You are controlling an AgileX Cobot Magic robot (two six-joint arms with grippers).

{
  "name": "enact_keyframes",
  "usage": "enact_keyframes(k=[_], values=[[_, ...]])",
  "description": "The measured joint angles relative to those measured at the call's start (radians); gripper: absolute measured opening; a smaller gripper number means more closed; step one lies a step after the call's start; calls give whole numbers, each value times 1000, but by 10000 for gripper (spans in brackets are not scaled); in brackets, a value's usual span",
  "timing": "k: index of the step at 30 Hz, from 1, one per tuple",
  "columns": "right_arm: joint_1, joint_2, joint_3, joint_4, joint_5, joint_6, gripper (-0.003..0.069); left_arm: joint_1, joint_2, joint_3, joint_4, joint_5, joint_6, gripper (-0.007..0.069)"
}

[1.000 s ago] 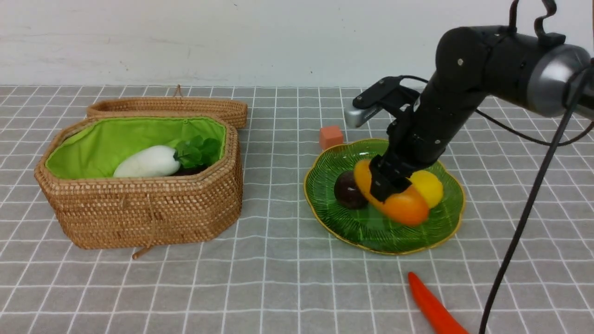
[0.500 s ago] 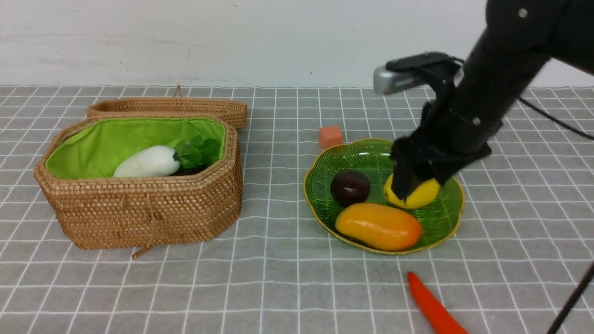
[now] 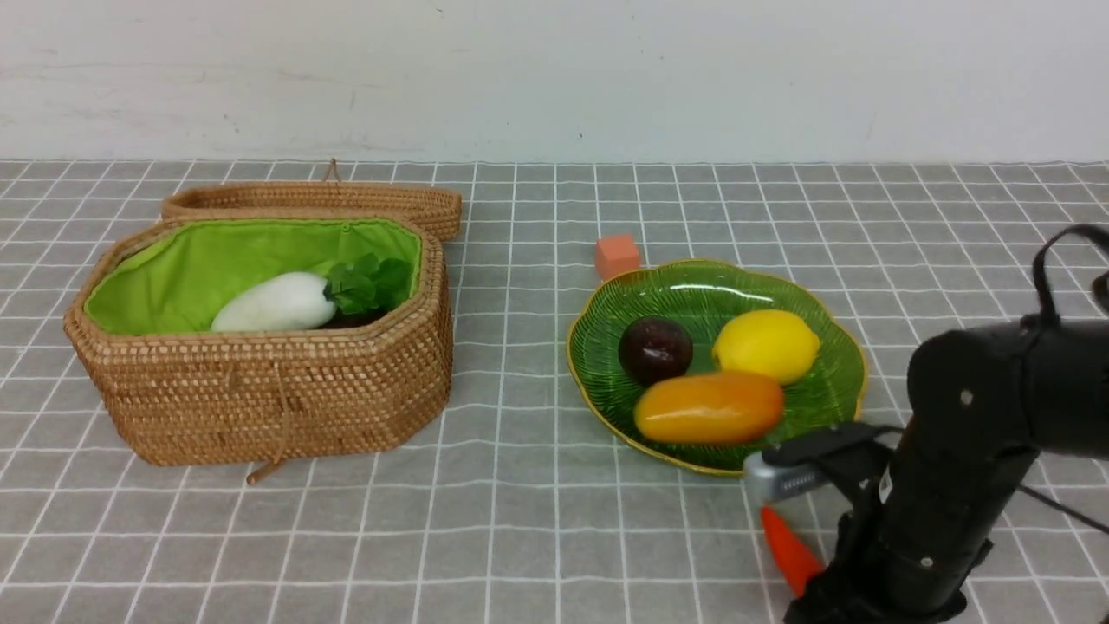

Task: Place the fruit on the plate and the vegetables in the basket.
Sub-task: Use the right arm to grab a carrot and put it into the left basket

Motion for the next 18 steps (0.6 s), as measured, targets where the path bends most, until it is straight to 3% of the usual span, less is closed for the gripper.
enact_keyframes(k=[4, 10, 13, 18], values=[[0, -14, -49, 53, 64, -46, 357, 0, 0, 0, 0, 0, 0, 228], [25, -106, -323, 232, 181, -187, 357, 0, 0, 0, 0, 0, 0, 232], [68, -95, -572, 346, 139, -304, 357, 0, 0, 0, 0, 0, 0, 237], [149, 73, -912, 429, -27, -474, 357, 0, 0, 0, 0, 0, 0, 237]])
